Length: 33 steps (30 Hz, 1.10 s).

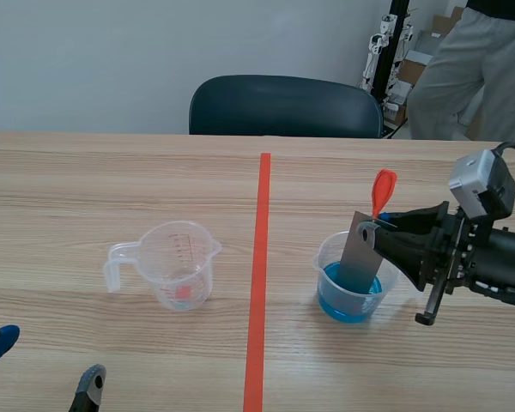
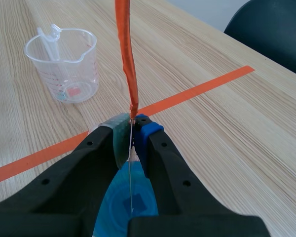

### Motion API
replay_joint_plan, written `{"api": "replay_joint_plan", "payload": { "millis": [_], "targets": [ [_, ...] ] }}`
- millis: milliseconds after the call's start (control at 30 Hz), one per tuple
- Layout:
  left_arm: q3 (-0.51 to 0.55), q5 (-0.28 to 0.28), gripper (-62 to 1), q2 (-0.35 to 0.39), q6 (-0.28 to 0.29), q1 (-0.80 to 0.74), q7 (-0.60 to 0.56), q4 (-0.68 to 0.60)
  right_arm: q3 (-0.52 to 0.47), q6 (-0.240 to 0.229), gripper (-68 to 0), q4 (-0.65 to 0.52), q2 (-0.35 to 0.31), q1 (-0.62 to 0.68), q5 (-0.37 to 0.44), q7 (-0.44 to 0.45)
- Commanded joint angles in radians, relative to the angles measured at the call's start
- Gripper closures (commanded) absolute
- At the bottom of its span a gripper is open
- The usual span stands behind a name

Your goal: Do the redox reaction experiment. hold the plate still in the solution

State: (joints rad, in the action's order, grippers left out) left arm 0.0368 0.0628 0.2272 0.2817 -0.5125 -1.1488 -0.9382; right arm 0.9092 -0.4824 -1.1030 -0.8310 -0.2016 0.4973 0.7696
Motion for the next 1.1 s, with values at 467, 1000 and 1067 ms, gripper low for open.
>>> {"api": "replay_joint_plan", "payload": {
  "millis": [467,1000,1067],
  "targets": [
    [-0.002,-0.002,-62.3,0.003,0.0,-0.002,-0.013,-0.019,-0.013,0.004,-0.6,-0.002,-0.008,-0.008,0.0,-0.012],
    [-0.002,0.002,-62.3,0.003,0.0,-0.002,-0.013,-0.019,-0.013,0.004,-0.6,-0.002,-0.008,-0.008,0.0,-0.049],
    [-0.002,0.002,-62.3,0.003,0.0,-0.002,-0.013,-0.019,-0.013,0.004,-0.6,-0.002,-0.008,-0.008,0.0,-0.049]
  ]
}}
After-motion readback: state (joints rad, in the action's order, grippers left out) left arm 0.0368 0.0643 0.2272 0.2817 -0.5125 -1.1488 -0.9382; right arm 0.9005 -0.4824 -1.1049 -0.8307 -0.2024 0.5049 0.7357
